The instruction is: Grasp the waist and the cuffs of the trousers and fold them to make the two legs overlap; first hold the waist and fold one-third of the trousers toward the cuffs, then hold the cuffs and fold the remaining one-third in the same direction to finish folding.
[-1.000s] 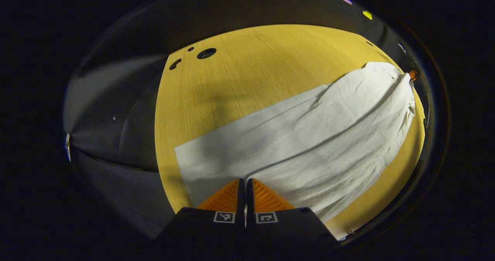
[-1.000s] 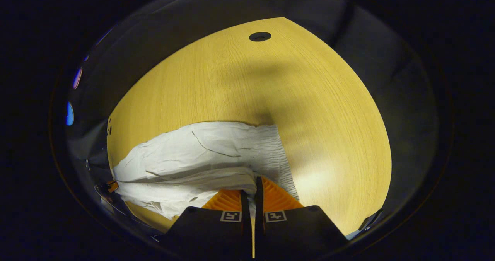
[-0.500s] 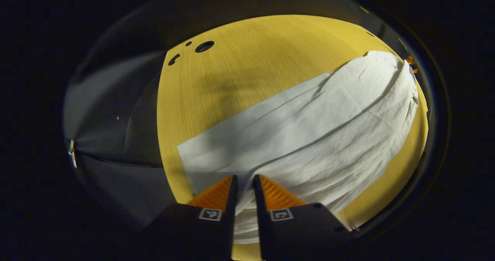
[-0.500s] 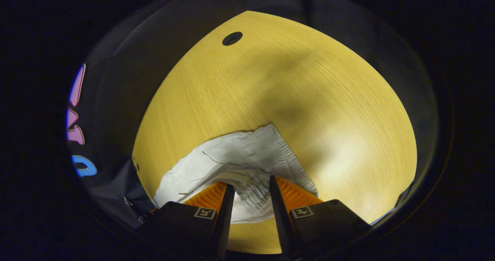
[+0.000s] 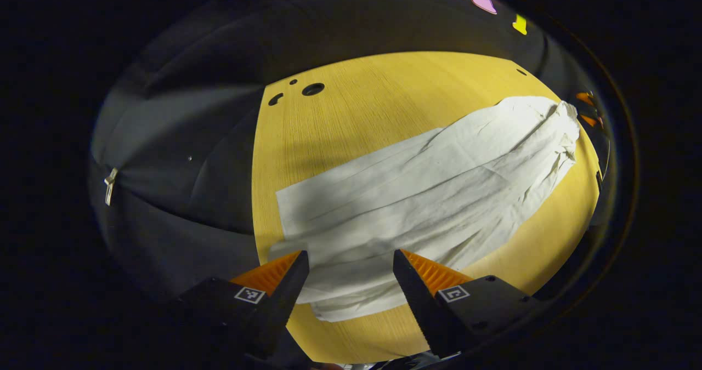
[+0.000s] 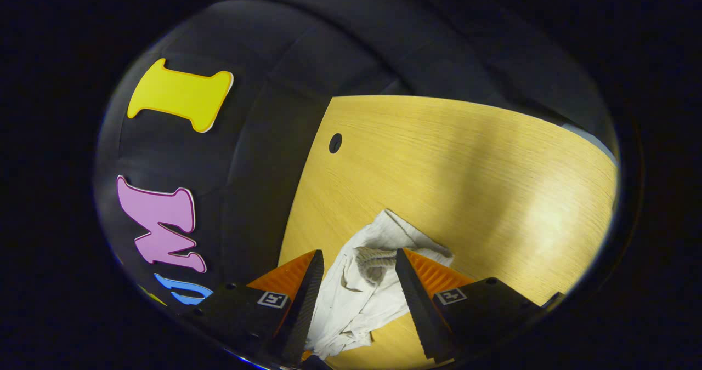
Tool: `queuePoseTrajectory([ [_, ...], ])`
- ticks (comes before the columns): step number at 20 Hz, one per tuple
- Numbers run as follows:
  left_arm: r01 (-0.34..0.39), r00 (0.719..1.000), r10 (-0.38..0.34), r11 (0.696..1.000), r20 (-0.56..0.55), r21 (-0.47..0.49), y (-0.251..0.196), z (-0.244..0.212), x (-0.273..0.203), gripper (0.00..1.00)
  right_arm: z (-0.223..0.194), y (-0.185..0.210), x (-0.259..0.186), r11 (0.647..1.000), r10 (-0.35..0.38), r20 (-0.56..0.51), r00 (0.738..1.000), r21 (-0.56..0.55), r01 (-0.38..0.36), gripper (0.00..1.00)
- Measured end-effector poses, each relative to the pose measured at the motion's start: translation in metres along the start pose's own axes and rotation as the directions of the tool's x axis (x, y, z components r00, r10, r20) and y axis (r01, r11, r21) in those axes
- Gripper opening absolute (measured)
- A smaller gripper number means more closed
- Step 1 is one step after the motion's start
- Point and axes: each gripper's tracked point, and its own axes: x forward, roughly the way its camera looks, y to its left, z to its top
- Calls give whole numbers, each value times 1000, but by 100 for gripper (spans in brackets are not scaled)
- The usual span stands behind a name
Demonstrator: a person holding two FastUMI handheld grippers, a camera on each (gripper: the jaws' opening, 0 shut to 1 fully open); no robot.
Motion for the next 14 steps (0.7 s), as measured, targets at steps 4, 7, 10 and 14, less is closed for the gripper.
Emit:
queuePoseTrajectory([
  [4,17,998,-8,990,64,-140,-16,-6,-21,99,-27,-51,-5,997,-82,40,996,14,82,81],
  [7,37,994,-10,969,110,-246,-27,-9,-33,98,-43,-61,6,996,-88,58,994,12,87,82],
  [10,59,990,-16,946,137,-319,-36,-11,-41,99,-52,-61,22,995,-97,91,991,-16,99,82],
  [14,129,985,-63,883,159,-451,-57,-19,-44,97,-58,-52,39,994,-107,146,984,-2,108,82],
])
